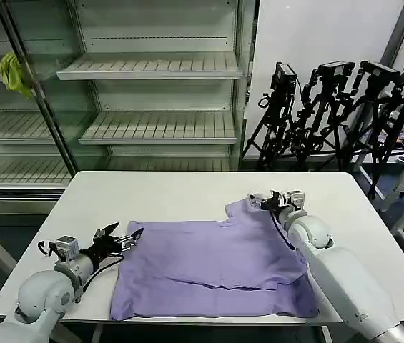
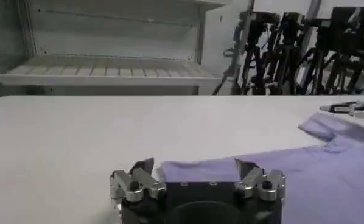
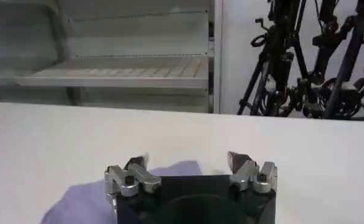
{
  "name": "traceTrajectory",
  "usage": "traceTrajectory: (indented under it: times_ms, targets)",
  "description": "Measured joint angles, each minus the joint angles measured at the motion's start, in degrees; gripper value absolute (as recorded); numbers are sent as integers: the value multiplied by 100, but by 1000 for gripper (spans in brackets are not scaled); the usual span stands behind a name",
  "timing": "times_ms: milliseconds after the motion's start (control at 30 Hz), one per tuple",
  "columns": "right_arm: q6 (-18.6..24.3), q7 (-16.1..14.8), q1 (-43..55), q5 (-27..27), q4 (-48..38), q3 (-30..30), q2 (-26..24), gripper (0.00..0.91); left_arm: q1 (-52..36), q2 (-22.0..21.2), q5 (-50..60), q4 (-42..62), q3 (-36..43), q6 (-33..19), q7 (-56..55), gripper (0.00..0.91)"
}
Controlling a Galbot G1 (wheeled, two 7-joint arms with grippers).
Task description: Fold and organize the clothes.
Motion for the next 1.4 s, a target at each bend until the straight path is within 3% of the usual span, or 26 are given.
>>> traceTrajectory:
  times_ms: [167,667,933,1000,1300,1367,1400]
  targets:
    - [26,-8,-66,-98,-23,8,57,907,-51,-27,61,107,94,-44,71,867]
    - [118,1,-310,-323,53,106,90,907,-344,-137,287,565,300,-245,241,887]
    - [127,2,-350,-389,61,108,140,816,-524,-138,375,833,367,-291,272,867]
    - [132,-5,-347,-395,61,99,144,796,-535,-142,396,879,373,-304,284,725]
    - [177,-33,-285,-415,-2,39,166,655,-520,-183,503,957,381,-355,302,494]
    - [183,-42,-257,-406,-20,23,164,605,-509,-183,520,957,377,-362,304,443]
    - [184,-44,-246,-403,-26,21,164,534,-507,-182,525,958,372,-363,304,403]
